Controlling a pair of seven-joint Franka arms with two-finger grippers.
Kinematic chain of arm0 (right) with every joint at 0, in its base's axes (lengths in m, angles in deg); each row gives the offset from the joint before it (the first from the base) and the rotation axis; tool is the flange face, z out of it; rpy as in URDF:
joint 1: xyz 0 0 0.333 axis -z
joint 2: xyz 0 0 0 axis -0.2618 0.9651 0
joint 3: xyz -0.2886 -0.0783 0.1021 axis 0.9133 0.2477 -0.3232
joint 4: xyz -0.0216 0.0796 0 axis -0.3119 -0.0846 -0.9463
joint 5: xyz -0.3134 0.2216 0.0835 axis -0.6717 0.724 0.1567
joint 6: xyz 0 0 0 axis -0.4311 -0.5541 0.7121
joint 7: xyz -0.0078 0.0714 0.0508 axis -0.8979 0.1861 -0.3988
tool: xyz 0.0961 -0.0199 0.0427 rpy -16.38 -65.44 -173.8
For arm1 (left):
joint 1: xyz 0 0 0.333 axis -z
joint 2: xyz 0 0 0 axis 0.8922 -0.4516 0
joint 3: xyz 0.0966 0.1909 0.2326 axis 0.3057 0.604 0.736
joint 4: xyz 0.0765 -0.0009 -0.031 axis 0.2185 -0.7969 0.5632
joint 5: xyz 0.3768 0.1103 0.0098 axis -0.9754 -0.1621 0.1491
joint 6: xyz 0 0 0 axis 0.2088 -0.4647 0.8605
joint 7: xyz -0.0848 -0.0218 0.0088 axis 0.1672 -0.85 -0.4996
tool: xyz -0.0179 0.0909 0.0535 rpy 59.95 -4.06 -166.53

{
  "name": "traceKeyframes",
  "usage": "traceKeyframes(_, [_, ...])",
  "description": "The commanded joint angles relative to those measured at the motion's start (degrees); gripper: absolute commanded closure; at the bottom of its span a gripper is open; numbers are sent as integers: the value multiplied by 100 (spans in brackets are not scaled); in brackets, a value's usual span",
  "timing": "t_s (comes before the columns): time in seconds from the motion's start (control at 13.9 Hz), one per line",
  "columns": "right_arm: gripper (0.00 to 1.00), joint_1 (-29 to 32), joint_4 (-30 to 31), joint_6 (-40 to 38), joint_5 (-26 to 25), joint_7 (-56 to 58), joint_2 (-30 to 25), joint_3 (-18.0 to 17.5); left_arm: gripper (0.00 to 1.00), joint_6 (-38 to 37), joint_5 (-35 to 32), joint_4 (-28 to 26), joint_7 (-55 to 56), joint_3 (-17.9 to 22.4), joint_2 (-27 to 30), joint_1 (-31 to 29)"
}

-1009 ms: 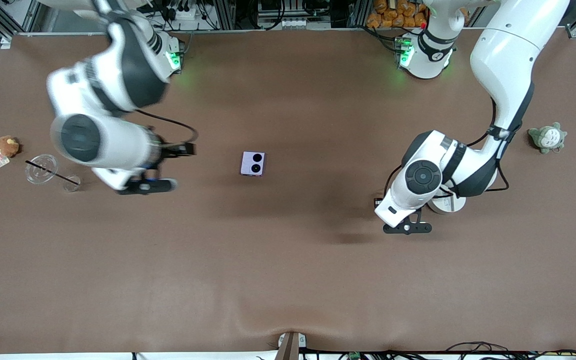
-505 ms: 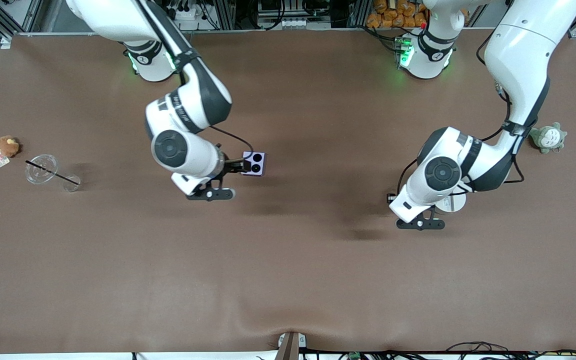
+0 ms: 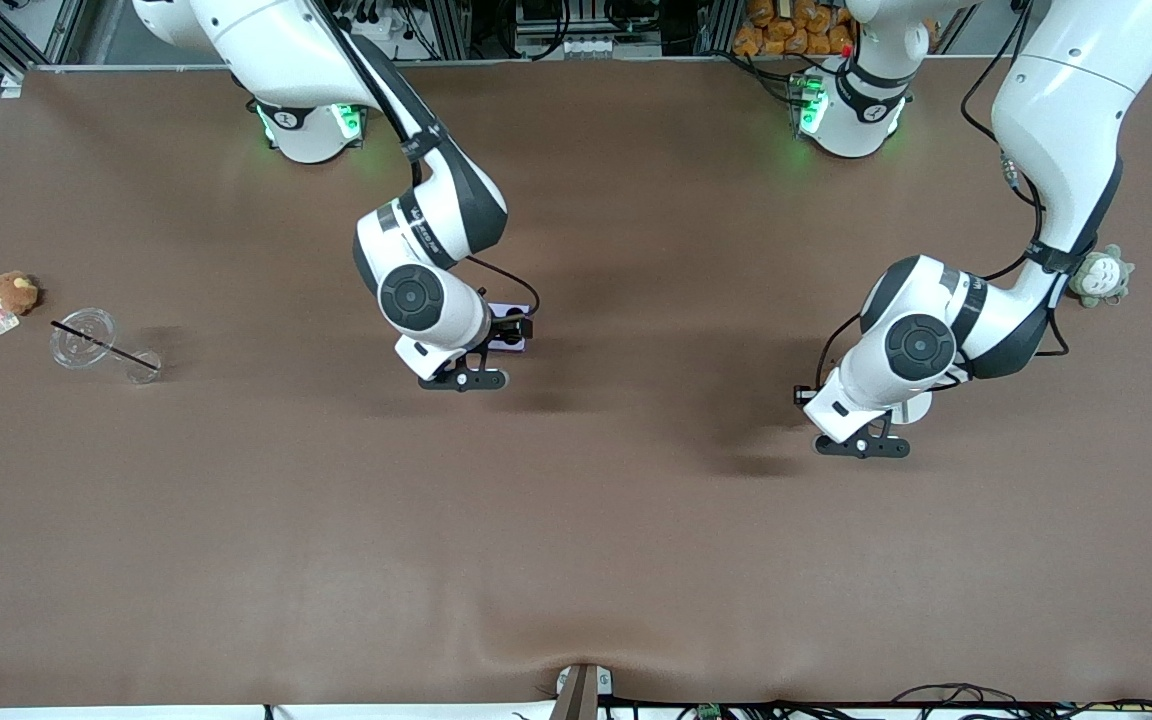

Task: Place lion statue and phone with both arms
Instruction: 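Close the right gripper on the white phone and lift it, then set the lion beside the white lamp while the right gripper lifts the phone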

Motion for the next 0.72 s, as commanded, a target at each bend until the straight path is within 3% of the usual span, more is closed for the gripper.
traceKeyframes(0.0, [0,-247,303,549,55,-26,67,67,100,111,-89,-232,-120,-72,198,-152])
traceKeyframes(0.65, [0,-397,400,709,-59,-17,271,76,100,383,-98,-373,-138,-63,145,-267])
